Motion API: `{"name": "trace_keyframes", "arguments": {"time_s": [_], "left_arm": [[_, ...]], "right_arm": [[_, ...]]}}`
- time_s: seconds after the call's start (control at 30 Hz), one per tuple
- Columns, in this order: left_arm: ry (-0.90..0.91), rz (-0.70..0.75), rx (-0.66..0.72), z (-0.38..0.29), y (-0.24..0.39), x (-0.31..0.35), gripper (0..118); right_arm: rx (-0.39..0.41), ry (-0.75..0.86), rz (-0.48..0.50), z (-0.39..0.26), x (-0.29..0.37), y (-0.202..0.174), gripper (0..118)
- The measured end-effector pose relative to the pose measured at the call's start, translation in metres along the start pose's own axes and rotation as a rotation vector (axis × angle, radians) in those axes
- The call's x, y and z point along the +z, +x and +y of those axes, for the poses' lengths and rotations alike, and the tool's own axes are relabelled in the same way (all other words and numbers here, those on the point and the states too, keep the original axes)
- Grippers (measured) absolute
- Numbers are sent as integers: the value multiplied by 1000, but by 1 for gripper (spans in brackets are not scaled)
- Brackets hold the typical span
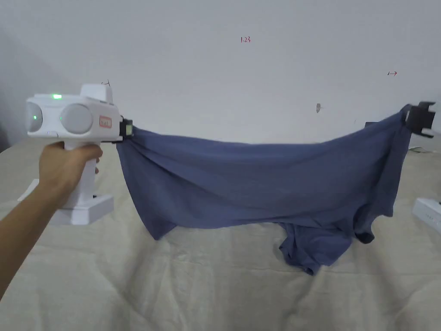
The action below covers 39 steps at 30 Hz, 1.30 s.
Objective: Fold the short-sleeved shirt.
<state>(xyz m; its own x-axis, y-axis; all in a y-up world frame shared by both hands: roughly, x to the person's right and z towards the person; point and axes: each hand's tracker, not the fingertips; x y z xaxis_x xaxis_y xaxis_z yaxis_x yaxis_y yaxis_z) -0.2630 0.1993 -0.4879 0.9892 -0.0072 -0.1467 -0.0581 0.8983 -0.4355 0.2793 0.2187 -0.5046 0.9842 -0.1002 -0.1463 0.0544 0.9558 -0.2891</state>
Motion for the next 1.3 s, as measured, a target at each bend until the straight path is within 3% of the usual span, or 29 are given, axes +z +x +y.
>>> {"name": "trace_keyframes", "arguments": {"time_s": [0.37,0.63,1.3], "left_arm": [[-162,-16,20,-127,-14,19,2],[-221,-24,43,-196,-19,51,2],[-386,-26,42,-329,-36,133,2]], "right_arm": [[-3,-131,20,-107,49,2,1],[20,-189,-19,-165,98,-4,1],[-80,-363,-33,-288,222,-2,1]]}}
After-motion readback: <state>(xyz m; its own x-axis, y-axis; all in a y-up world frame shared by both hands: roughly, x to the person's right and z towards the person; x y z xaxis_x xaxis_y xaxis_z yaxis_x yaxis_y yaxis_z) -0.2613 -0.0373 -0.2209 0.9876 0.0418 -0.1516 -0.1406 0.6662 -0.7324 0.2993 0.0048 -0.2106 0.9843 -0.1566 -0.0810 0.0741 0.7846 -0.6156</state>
